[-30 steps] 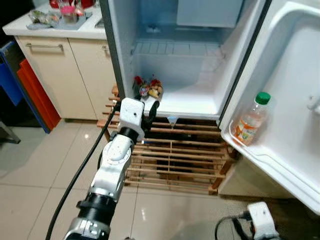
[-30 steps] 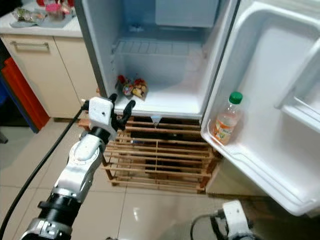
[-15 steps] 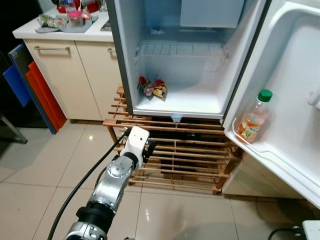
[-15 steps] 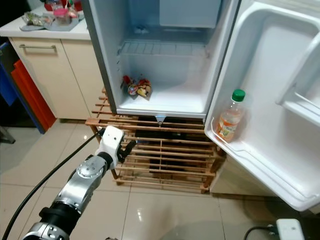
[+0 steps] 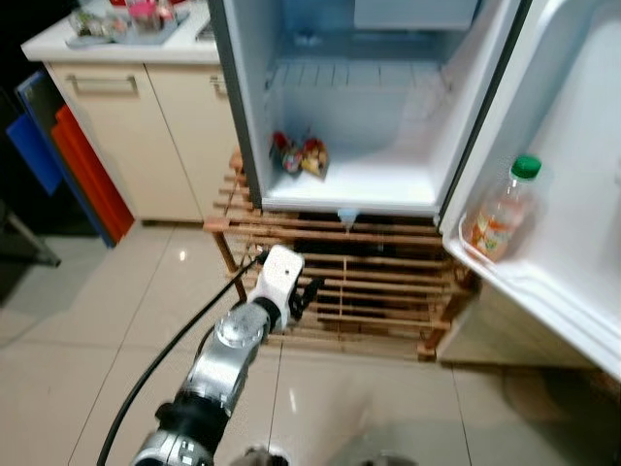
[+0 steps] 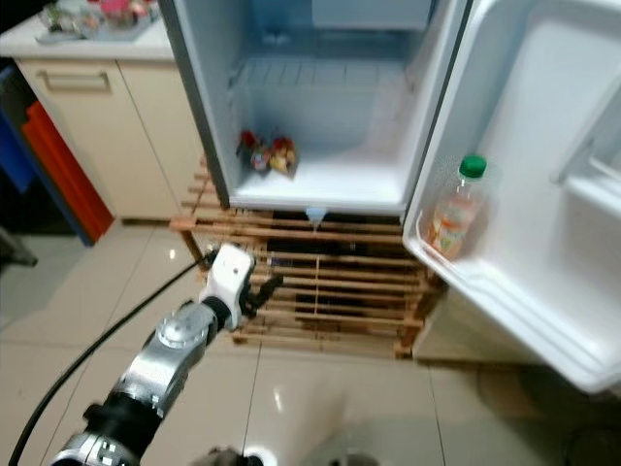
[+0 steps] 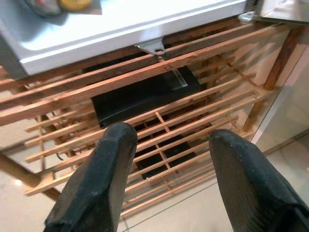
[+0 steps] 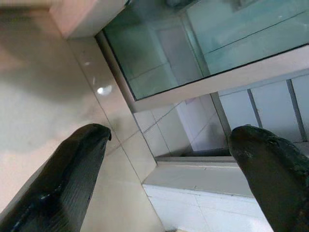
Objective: Restocking fridge
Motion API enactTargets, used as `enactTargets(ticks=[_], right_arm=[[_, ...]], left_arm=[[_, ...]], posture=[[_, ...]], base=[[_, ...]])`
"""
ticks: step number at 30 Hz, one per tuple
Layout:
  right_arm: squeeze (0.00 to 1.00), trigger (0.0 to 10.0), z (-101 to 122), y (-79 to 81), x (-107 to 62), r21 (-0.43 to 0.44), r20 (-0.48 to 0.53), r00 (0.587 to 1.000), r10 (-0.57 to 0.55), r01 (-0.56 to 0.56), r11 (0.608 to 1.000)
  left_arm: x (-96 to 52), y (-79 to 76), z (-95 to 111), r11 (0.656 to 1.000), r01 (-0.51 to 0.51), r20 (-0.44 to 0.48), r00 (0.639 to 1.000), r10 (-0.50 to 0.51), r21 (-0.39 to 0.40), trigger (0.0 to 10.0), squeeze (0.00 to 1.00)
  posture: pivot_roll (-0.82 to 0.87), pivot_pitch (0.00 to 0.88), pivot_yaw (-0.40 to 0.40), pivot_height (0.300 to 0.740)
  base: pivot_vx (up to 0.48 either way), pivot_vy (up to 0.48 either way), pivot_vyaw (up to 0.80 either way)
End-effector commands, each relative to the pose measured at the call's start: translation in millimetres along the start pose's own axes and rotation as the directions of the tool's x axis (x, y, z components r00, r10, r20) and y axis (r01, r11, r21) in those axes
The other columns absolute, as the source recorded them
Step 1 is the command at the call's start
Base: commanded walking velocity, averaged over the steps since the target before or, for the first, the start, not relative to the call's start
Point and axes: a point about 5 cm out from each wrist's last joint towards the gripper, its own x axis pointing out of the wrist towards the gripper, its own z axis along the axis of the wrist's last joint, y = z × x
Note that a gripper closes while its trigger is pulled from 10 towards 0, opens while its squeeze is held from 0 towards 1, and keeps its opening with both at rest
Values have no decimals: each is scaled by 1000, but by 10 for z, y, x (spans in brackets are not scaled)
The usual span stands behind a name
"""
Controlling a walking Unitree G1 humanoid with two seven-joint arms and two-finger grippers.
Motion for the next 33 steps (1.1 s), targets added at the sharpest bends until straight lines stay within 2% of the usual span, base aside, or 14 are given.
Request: enactTargets(ticks=[1,5,9,12,19,20,21,24,25,27,29,30,31,33], right_arm=[[0,10000,26,-108,23,28,-8,999,-39,39,999],[0,10000,173,-187,44,86,26,997,-77,74,994],[0,10000,633,-157,24,234,192,979,-75,29,972],[0,10000,799,-103,-5,253,255,965,-62,-4,967],[0,10000,1216,138,-137,304,401,916,1,-134,943],[0,10000,1389,298,-232,297,477,877,65,-230,927],[0,10000,1456,364,-277,288,509,856,92,-270,919],[0,10000,1536,480,-347,273,551,820,153,-351,896],[0,10000,1572,576,-405,251,578,790,203,-409,877],[0,10000,1579,992,-657,108,623,644,444,-633,767],[0,10000,1434,1340,-945,-77,584,438,684,-809,583],[0,10000,1434,1340,-945,-77,584,438,684,-809,583],[0,10000,1262,1465,-1096,-182,502,322,803,-868,462],[0,10000,874,1598,-1300,-325,301,134,944,-916,233]], left_arm=[[-8,14,1,1000,5,5,1000,-5,7,10000,0],[-16,9,-18,1000,8,-3,1000,-8,11,10000,0],[-8,3,-17,999,13,-2,1000,-13,38,10000,0],[-3,6,-10,999,14,-1,1000,-14,51,10000,0],[5,21,-6,998,7,-1,1000,-7,55,10000,0],[3,20,-15,998,8,-4,1000,-8,58,10000,0],[2,21,-19,998,8,-4,1000,-8,60,10000,0],[-1,23,-24,998,9,-6,1000,-8,62,10000,0],[-2,25,-28,998,9,-7,1000,-8,63,10000,0],[-13,23,-85,996,18,-42,999,-14,85,10000,0],[-40,12,-241,990,49,-148,989,-29,130,10000,0],[-40,12,-241,990,49,-148,989,-29,130,10000,0],[-66,-9,-351,990,77,-210,976,-51,115,10000,0],[-106,-100,-432,986,153,-242,961,-132,69,10000,0]], posture=[[-165,0,27,740],[-164,0,30,740],[-166,0,36,740],[-166,0,36,740],[-160,0,35,740],[-160,0,35,740],[-160,0,33,740],[-160,0,33,740],[-159,0,29,740],[-159,0,27,740],[-161,0,26,740],[-161,0,26,740],[-163,0,26,740],[-172,0,27,740]], base=[[0,0,0],[0,0,0],[0,0,0],[0,0,0],[0,0,0],[0,0,0],[0,0,0],[0,0,0],[0,0,0],[0,0,0],[0,0,0],[0,0,0],[0,0,0],[0,0,0]])
